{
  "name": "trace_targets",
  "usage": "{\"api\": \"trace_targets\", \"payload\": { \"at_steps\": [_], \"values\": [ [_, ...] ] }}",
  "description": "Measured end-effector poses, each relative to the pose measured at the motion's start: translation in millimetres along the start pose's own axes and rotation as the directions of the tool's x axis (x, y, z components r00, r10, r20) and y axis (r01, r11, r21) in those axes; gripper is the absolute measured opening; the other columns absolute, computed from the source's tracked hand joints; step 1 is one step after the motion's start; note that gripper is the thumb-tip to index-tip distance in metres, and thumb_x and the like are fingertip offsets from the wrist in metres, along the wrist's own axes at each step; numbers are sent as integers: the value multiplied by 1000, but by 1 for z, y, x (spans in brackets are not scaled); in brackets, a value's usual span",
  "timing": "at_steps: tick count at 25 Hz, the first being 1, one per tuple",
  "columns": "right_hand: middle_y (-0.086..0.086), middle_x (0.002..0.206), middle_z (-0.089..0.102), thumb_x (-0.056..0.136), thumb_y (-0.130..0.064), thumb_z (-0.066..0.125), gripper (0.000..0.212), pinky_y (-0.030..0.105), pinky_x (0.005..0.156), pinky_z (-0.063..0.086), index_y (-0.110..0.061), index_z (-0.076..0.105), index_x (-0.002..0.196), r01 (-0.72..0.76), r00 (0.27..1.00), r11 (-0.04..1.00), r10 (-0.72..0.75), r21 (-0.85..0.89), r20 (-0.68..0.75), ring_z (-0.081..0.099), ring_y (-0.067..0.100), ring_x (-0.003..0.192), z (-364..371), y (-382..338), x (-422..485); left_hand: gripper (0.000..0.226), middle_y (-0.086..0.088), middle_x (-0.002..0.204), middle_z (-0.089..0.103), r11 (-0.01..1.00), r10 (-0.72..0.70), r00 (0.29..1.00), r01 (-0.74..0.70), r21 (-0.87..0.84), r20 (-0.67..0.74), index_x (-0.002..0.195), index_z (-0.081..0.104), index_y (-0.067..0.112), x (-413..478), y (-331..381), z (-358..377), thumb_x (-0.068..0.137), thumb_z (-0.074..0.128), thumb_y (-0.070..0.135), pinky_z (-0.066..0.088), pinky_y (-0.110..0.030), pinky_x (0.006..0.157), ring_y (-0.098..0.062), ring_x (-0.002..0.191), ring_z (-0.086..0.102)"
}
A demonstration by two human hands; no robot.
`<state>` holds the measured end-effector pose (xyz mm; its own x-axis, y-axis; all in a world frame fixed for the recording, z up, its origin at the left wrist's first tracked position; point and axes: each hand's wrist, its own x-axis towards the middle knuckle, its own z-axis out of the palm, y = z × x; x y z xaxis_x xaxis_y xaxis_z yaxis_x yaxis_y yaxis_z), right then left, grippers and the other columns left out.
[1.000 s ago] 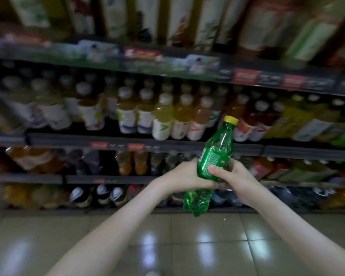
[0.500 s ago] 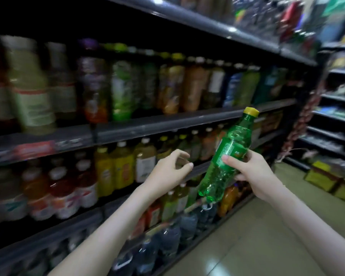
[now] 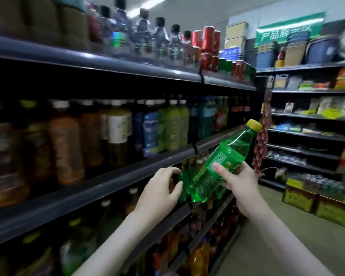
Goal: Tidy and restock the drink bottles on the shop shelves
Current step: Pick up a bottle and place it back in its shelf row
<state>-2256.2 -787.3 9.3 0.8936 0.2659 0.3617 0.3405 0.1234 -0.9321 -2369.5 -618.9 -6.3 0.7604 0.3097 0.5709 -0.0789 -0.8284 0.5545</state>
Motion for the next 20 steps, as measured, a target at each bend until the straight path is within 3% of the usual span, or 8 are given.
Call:
{"api": "trace_targets", "payload": {
  "at_steps": [3,6,7,13,17,20],
  "values": [
    [-3,100,73,59,-37,79,54,40,84,55,-19,64,108,-10,998,997,15,80,-59,70,13,92,-43,28,89,28,13,116,54,998,63,998,-64,-29,-17,120,55,29,97,7,75,92,57,27,44,-24,91,-5,105,54],
    [-2,96,73,69,-24,78,38,26,71,54,-18,64,104,40,990,997,-31,63,-139,70,11,87,-101,50,174,32,17,121,50,994,100,995,-100,-44,-4,125,50,32,186,25,153,94,54,29,35,0,76,10,98,45],
    [-3,96,73,69,-27,77,38,26,70,52,-19,64,104,49,987,998,-41,46,-158,70,12,88,-121,59,200,33,17,123,48,993,115,993,-115,-38,0,128,48,33,209,30,177,95,52,30,33,1,72,11,96,43],
    [-4,104,72,54,-50,78,65,48,94,50,-22,63,111,80,985,997,-78,6,-152,67,16,98,-225,129,375,40,10,131,45,996,86,989,-82,43,-118,136,42,30,348,40,324,96,49,33,41,-19,76,-4,98,52],
    [-1,104,72,70,-29,78,41,47,97,49,-21,63,106,113,992,991,-109,76,-59,68,17,98,-250,163,492,48,9,136,42,992,-4,976,31,123,-219,142,35,30,428,27,387,96,49,32,44,-21,73,-11,103,56],
    [0,104,72,75,-20,77,37,43,95,51,-20,63,109,166,986,976,-167,143,-6,68,16,99,-238,184,576,55,3,142,36,975,-61,954,120,189,-294,146,26,32,483,8,420,96,49,31,42,-19,72,-16,107,55]
  ]
}}
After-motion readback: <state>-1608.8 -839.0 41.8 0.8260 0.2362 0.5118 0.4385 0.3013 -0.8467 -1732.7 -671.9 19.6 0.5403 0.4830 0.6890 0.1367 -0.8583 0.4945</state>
